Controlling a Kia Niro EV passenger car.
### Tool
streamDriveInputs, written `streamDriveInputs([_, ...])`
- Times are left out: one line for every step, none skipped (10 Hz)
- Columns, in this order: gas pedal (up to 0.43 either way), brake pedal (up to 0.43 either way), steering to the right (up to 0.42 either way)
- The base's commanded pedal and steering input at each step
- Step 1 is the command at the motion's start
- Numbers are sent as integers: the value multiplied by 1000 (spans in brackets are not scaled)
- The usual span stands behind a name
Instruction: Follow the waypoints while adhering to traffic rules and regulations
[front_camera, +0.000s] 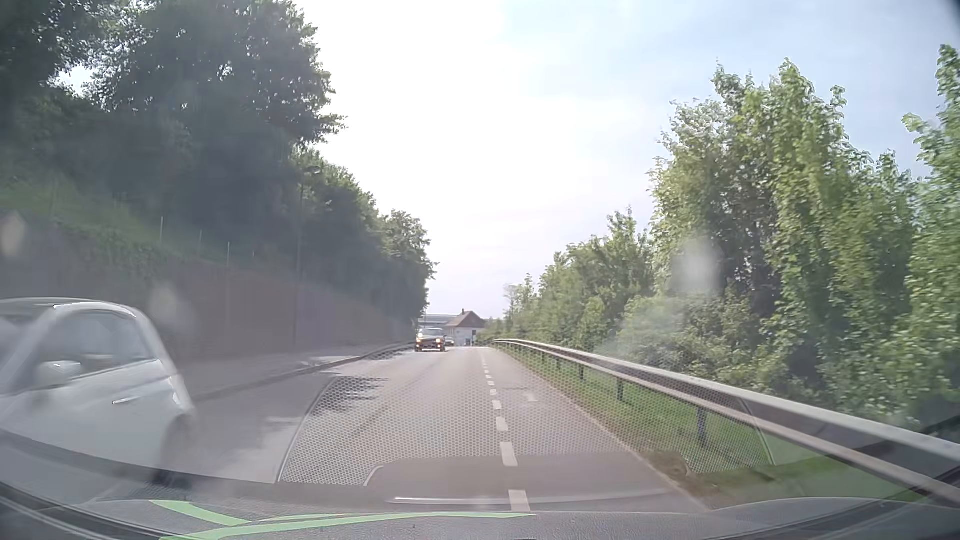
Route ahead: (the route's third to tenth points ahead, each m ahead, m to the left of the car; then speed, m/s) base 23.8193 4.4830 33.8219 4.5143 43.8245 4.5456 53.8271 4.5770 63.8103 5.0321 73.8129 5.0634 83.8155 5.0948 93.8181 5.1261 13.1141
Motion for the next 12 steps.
streamDriveInputs([118, 0, 0])
streamDriveInputs([118, 0, 0])
streamDriveInputs([118, 0, 1])
streamDriveInputs([118, 0, 1])
streamDriveInputs([118, 0, 1])
streamDriveInputs([118, 0, 1])
streamDriveInputs([118, 0, 2])
streamDriveInputs([118, 0, 2])
streamDriveInputs([118, 0, 3])
streamDriveInputs([118, 0, 4])
streamDriveInputs([110, 0, 5])
streamDriveInputs([110, 0, 4])
